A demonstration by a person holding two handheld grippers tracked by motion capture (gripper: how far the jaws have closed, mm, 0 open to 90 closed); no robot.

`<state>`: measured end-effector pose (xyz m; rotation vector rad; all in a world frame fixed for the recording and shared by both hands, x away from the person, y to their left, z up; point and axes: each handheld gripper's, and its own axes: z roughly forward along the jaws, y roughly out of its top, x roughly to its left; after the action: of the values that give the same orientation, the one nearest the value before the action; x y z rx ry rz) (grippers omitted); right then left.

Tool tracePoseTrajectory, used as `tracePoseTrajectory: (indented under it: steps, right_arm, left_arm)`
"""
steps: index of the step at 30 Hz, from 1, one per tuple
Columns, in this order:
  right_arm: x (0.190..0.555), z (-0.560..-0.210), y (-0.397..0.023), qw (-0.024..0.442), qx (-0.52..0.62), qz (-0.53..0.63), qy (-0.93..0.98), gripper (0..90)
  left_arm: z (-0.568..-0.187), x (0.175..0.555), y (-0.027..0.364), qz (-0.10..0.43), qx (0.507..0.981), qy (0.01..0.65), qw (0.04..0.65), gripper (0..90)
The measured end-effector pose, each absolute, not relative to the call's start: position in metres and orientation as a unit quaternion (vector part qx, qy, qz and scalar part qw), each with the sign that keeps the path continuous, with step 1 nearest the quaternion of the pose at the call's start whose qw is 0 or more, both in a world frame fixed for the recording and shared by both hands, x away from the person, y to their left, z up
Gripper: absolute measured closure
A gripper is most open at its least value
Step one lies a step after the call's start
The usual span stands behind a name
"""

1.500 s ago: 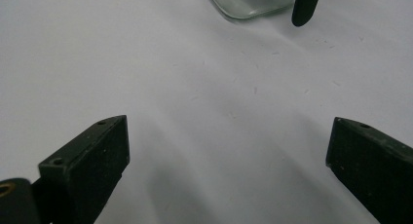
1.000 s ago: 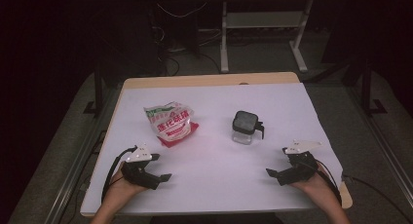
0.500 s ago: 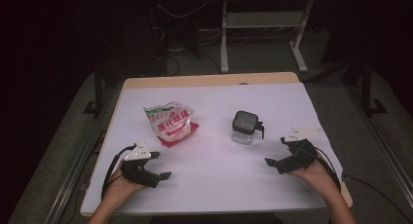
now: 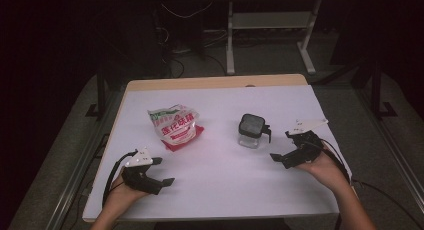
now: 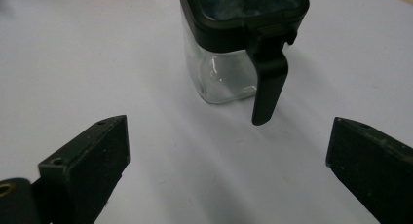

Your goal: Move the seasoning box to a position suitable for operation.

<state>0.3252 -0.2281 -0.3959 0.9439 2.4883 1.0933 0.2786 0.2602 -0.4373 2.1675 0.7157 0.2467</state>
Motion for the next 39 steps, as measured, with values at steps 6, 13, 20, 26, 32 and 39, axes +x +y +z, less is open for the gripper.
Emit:
tracePoseTrajectory:
  steps: [6,13,20,26,32,39]
  right_arm:
    - [0.334,-0.386,-0.225,0.132,0.313,0.366,0.866,1.8]
    - [0.344,-0.376,-0.217,0.124,0.294,0.351,0.88,1.9]
    - [0.353,-0.366,-0.206,0.126,0.279,0.341,0.889,1.8]
    - [0.363,-0.356,-0.198,0.131,0.266,0.33,0.896,1.8]
    - [0.375,-0.349,-0.191,0.128,0.252,0.322,0.904,1.8]
    - [0.39,-0.342,-0.178,0.113,0.231,0.3,0.919,1.8]
  left_arm:
    - [-0.437,0.279,0.26,0.098,0.859,0.285,0.414,12.6]
    - [-0.438,0.279,0.26,0.092,0.861,0.284,0.412,13.0]
    - [-0.438,0.279,0.26,0.091,0.862,0.281,0.412,13.0]
    - [-0.438,0.279,0.259,0.088,0.863,0.281,0.411,13.0]
    - [-0.439,0.279,0.259,0.086,0.864,0.279,0.409,13.0]
    - [-0.439,0.279,0.258,0.084,0.865,0.276,0.411,13.0]
